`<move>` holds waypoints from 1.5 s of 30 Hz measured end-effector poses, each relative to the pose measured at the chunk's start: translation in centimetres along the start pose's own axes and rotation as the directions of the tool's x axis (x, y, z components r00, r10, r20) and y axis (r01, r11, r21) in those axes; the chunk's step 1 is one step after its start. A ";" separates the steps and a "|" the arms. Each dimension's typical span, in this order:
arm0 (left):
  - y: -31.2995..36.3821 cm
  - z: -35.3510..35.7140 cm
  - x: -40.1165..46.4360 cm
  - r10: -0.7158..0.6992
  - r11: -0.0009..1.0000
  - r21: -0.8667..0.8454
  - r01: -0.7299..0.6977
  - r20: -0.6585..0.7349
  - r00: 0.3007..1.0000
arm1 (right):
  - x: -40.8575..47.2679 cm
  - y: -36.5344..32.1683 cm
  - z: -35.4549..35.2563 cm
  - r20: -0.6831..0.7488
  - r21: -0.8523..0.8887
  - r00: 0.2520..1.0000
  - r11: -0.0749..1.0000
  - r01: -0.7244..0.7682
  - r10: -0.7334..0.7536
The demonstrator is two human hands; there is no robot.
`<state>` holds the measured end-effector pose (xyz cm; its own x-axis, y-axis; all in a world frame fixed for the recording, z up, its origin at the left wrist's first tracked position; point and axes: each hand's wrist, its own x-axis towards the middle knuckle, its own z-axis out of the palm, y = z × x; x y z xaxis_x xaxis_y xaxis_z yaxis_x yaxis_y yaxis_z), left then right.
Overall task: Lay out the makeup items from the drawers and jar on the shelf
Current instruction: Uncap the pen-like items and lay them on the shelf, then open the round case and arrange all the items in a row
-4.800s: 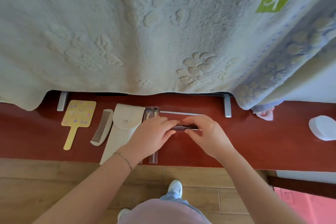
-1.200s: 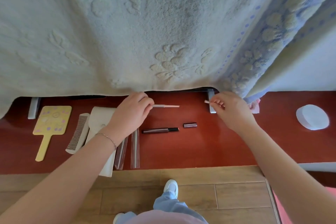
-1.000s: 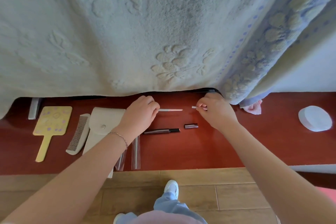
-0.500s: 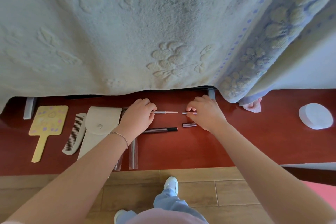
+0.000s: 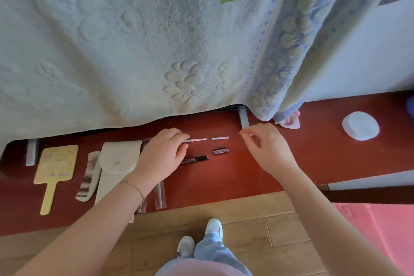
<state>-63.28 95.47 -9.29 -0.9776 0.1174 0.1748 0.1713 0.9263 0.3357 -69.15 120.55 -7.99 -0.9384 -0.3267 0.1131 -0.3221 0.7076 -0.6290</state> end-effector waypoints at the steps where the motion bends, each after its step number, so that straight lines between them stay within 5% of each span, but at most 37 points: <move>1: 0.6 -0.2 0.0 0.033 0.999 -0.006 -0.033 -0.002 0.999 | -0.9 -0.2 -0.6 -0.037 0.002 0.999 1.000 -0.007 0.007; 7: 5.1 -0.7 -0.2 0.221 0.973 -0.060 -0.222 -0.029 0.975 | -7.5 -0.8 -3.5 -0.157 -0.064 0.985 0.994 -0.089 0.078; 12: 8.5 -0.4 -0.4 0.388 0.911 -0.142 -0.387 -0.020 0.921 | -13.5 -0.4 -5.3 -0.258 -0.087 0.928 0.951 -0.298 0.267; 23: 15.9 4.2 1.8 0.558 0.817 -0.214 -0.536 0.056 0.828 | -17.8 3.4 -9.5 -0.304 -0.118 0.828 0.844 -0.523 0.471; 33: 26.1 10.4 10.0 0.440 0.897 -0.090 -0.432 0.088 0.894 | -13.8 15.7 -17.8 -0.082 -0.390 0.920 0.837 -0.384 0.384; 45: 31.8 13.5 16.1 0.197 0.969 0.136 -0.208 0.086 0.977 | -6.6 26.9 -22.6 0.174 -0.476 0.972 0.878 -0.057 0.157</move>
<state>-75.19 131.63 -8.30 -0.9314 0.3284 0.1571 0.3524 0.9214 0.1635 -74.42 155.89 -8.25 -0.9411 -0.3152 -0.1226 -0.2890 0.9378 -0.1925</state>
